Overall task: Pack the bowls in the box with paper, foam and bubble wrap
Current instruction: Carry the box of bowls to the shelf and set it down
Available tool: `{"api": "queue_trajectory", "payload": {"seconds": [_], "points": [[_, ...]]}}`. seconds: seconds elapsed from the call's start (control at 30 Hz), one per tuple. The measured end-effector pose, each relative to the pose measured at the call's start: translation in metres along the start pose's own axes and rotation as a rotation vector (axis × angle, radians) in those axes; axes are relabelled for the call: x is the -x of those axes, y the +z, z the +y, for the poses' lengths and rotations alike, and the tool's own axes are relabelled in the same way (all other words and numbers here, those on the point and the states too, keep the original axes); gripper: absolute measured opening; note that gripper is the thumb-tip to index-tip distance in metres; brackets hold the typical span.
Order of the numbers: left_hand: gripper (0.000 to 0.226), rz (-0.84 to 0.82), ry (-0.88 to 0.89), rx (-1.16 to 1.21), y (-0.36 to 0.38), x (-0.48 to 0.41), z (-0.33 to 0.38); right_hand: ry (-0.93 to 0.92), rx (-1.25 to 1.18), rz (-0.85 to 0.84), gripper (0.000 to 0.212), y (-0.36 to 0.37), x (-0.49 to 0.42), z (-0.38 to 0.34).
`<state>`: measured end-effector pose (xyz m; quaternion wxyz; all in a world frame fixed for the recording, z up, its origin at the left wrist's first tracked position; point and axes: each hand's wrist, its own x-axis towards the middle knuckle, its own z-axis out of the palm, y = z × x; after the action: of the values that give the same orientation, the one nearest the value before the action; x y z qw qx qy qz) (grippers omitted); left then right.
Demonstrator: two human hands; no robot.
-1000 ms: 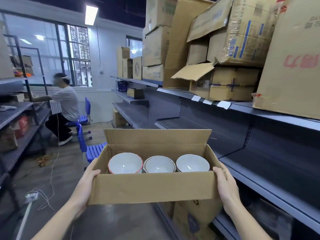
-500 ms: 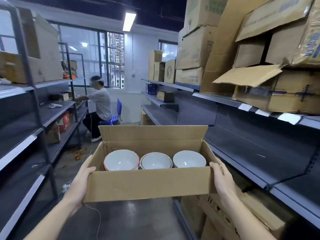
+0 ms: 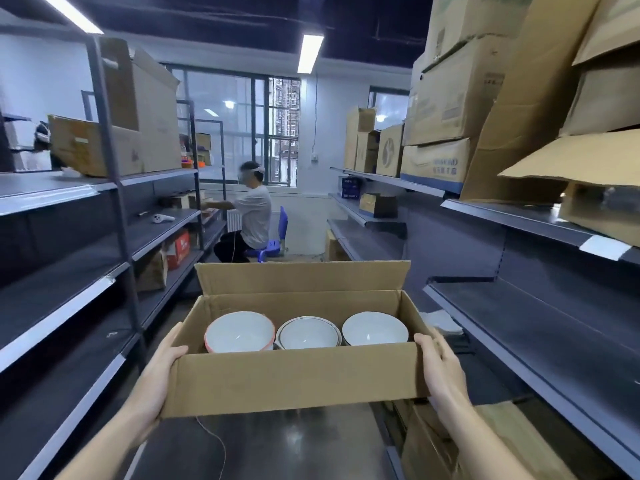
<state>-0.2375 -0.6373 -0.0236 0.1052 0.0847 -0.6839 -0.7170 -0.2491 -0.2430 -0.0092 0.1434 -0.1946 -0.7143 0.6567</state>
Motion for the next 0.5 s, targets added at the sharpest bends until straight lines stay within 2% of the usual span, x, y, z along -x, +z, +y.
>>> {"api": "queue_trajectory", "payload": {"seconds": [0.2, 0.5], "points": [[0.043, 0.054, -0.011, -0.014, 0.039, -0.048, 0.006, -0.021, -0.004, -0.088, 0.044, 0.012, -0.077, -0.015], [0.042, 0.085, -0.032, 0.002, 0.064, -0.138, -0.007, -0.027, 0.027, -0.118, 0.046, 0.057, -0.167, -0.024]]}}
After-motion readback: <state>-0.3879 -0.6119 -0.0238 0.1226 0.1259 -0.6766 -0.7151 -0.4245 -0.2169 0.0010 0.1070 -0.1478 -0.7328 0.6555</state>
